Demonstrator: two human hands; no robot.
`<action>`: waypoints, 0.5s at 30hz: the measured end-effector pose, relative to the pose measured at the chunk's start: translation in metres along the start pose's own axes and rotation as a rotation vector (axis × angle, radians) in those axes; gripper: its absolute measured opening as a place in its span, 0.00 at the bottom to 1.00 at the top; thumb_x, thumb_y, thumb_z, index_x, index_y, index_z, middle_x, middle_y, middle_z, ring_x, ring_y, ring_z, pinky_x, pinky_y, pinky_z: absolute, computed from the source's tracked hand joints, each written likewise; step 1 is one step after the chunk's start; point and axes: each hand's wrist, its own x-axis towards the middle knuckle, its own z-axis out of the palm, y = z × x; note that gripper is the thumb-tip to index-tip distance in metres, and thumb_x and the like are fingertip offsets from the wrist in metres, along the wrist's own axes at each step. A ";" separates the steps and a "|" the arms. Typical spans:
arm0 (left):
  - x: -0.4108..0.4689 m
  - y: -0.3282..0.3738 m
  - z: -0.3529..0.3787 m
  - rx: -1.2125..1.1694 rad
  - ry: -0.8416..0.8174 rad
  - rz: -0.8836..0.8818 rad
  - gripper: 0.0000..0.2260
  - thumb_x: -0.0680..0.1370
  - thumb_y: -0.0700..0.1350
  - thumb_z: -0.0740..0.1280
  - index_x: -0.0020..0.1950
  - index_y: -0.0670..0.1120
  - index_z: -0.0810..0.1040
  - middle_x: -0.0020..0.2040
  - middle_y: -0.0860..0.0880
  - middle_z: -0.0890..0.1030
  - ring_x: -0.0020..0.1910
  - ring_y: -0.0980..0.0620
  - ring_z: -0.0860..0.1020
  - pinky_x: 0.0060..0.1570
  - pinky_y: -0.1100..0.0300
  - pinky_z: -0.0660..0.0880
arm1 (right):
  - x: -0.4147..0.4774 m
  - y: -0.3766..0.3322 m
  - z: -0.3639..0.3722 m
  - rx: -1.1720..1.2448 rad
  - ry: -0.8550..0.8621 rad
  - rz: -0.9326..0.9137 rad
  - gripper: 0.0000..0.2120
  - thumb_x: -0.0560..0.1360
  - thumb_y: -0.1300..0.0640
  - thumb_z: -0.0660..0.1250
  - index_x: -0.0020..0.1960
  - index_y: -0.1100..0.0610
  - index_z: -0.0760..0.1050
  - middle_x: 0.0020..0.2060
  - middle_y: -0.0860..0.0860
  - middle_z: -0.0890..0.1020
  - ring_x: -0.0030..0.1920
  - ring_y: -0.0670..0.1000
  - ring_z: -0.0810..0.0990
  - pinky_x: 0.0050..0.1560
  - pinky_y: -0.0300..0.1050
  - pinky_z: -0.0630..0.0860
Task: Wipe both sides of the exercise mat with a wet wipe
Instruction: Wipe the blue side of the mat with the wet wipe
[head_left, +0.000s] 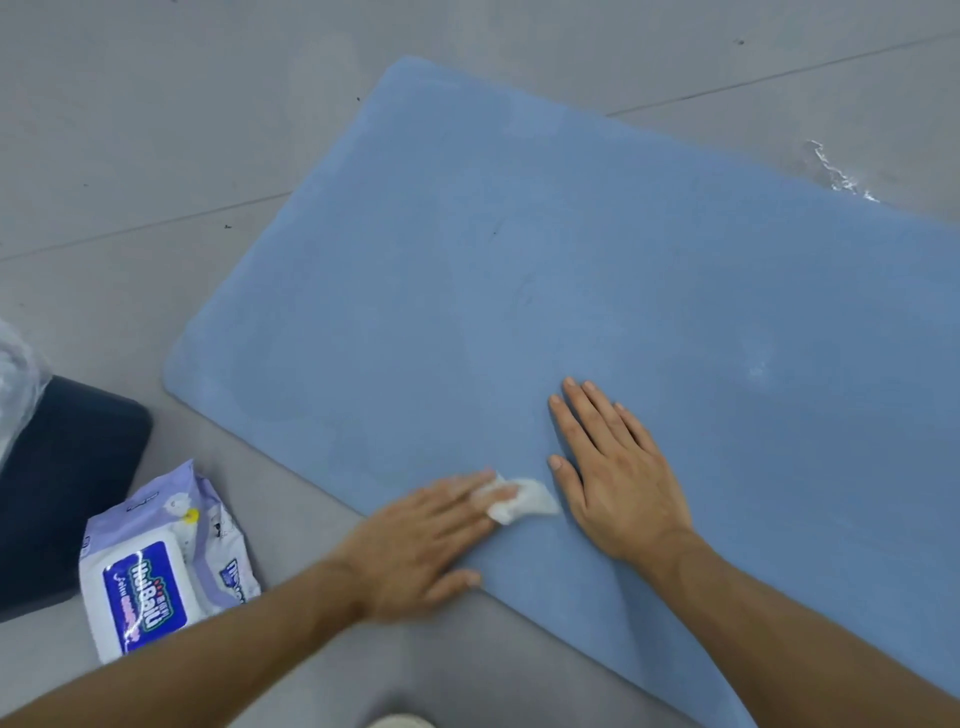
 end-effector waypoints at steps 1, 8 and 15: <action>0.000 -0.017 -0.002 0.006 0.041 -0.067 0.31 0.86 0.62 0.50 0.85 0.45 0.55 0.85 0.48 0.56 0.84 0.49 0.51 0.81 0.55 0.51 | 0.000 0.000 0.000 0.000 -0.006 0.001 0.29 0.85 0.45 0.52 0.82 0.55 0.62 0.82 0.51 0.60 0.83 0.50 0.56 0.81 0.51 0.53; 0.019 -0.094 -0.027 0.016 0.163 -0.593 0.36 0.84 0.66 0.42 0.82 0.44 0.62 0.83 0.49 0.59 0.83 0.50 0.52 0.81 0.50 0.47 | 0.000 0.000 -0.001 0.006 -0.036 0.003 0.29 0.85 0.45 0.51 0.83 0.55 0.60 0.83 0.50 0.58 0.83 0.49 0.53 0.82 0.52 0.53; 0.035 -0.018 -0.010 -0.060 0.097 -0.091 0.35 0.85 0.65 0.51 0.84 0.43 0.55 0.84 0.45 0.54 0.84 0.46 0.49 0.81 0.46 0.52 | 0.001 0.001 0.001 0.012 -0.018 0.004 0.29 0.84 0.48 0.52 0.83 0.58 0.60 0.83 0.51 0.59 0.83 0.50 0.54 0.81 0.53 0.55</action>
